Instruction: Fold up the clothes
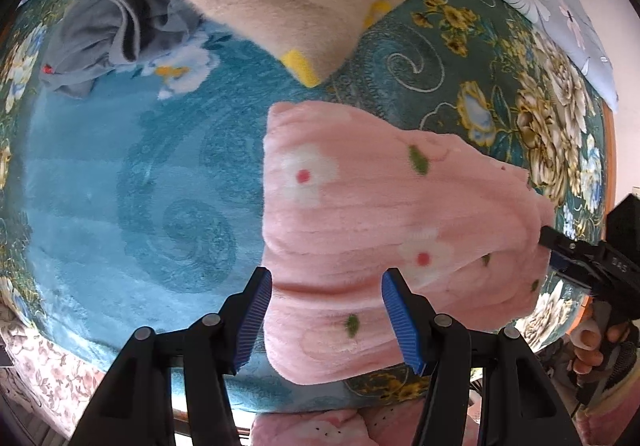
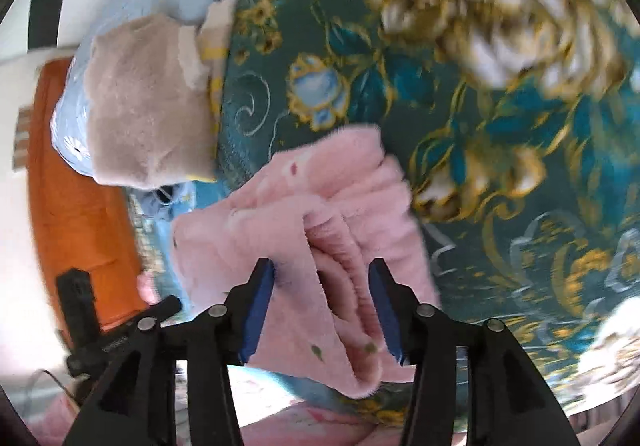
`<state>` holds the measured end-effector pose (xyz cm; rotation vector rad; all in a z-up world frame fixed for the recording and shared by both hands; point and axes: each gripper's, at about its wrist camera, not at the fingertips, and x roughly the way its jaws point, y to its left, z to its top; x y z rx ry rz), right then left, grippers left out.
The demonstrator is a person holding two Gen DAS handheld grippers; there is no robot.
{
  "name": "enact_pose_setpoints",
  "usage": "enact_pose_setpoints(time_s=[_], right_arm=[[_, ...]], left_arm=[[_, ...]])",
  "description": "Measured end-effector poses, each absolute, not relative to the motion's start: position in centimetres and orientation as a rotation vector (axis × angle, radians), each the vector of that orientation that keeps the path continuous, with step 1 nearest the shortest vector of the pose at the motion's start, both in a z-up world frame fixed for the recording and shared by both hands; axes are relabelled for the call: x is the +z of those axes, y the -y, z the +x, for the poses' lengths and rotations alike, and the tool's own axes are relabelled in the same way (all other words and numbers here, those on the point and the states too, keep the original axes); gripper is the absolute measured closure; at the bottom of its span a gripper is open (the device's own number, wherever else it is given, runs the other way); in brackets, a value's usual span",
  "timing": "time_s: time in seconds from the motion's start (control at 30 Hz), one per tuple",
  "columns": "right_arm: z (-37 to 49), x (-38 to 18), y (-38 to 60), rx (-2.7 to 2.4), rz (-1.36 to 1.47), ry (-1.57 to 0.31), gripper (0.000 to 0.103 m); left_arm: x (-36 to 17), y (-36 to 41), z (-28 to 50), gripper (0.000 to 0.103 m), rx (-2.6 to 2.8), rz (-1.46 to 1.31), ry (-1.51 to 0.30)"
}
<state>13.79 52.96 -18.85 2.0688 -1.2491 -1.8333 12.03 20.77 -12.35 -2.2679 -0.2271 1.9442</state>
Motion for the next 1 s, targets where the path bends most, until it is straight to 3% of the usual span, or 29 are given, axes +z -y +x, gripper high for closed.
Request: enact_pose_setpoints(time_s=[0.13, 0.27, 0.63, 0.73, 0.8, 1.0], right_arm=[[15.1, -21.1, -53.0, -1.777, 2.069, 1.351, 0.035], [16.5, -22.0, -53.6, -1.729, 2.005, 1.450, 0.034], [16.2, -23.9, -51.5, -1.606, 1.941, 1.510, 0.033], [16.1, -23.3, -51.2, -1.599, 1.915, 1.515, 0.047], [16.1, -22.9, -51.0, -1.604, 1.901, 1.508, 0.063], [15.7, -20.1, -50.6, -1.702, 1.849, 1.430, 0.076]], left_arm=[[-12.8, -20.3, 12.4, 0.042, 1.930, -2.303, 0.211], [-13.5, -20.0, 12.7, 0.042, 1.912, -2.355, 0.208], [-11.8, -22.1, 12.3, 0.042, 1.920, -2.328, 0.096], [-11.5, -22.7, 12.3, 0.042, 1.922, -2.321, 0.085], [-11.3, -23.1, 12.3, 0.042, 1.921, -2.318, 0.078], [-10.5, -23.7, 12.5, 0.042, 1.931, -2.277, 0.061]])
